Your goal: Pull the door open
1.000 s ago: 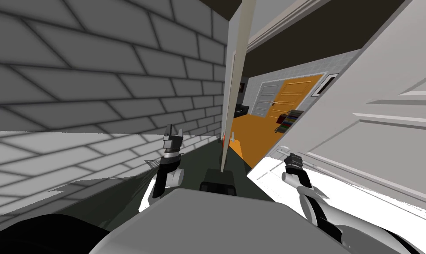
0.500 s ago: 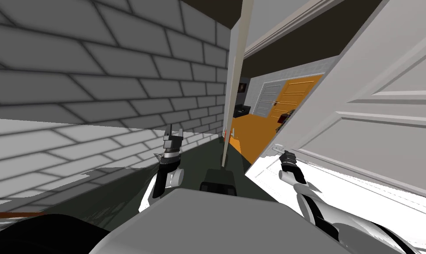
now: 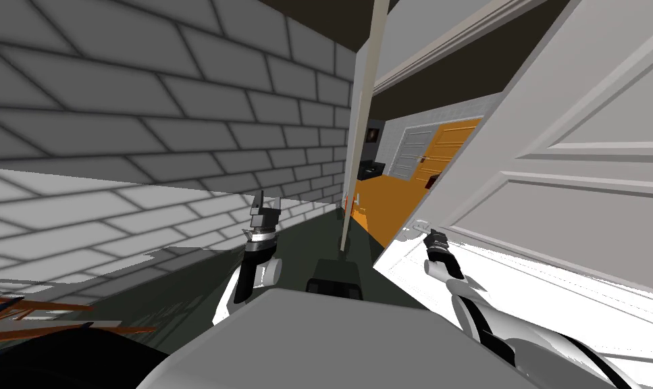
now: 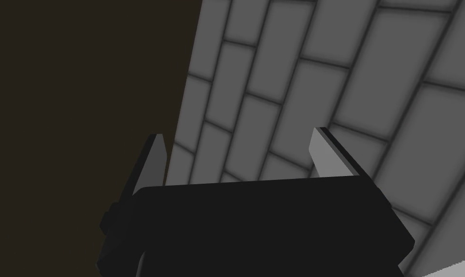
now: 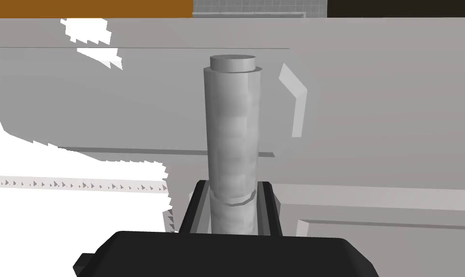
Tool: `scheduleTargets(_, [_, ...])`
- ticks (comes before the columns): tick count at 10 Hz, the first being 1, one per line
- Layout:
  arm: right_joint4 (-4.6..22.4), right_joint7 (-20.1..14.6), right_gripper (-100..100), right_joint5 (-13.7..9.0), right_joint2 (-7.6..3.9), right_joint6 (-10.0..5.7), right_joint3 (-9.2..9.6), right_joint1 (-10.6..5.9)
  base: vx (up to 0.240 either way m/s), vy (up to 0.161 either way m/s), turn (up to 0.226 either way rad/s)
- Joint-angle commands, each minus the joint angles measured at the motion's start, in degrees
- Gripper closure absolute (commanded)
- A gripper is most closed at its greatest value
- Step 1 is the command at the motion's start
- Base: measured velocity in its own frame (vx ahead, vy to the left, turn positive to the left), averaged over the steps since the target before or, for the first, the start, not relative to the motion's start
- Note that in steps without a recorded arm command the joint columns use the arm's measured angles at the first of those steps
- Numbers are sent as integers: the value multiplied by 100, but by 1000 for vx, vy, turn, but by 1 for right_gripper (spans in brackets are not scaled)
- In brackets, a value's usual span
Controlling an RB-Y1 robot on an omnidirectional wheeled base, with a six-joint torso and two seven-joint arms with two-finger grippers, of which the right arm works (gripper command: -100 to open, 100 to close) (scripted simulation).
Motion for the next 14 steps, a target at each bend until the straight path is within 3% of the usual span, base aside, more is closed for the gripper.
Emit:
scheduleTargets(1, [-72,-32,100,29,35,32,58,13,-210,-20,66])
scheduleTargets(10, [-292,-370,100,282,106,38,570,-93,-200,-17,55])
scheduleTargets(14, [-341,-438,100,337,138,53,689,-109,-152,-16,44])
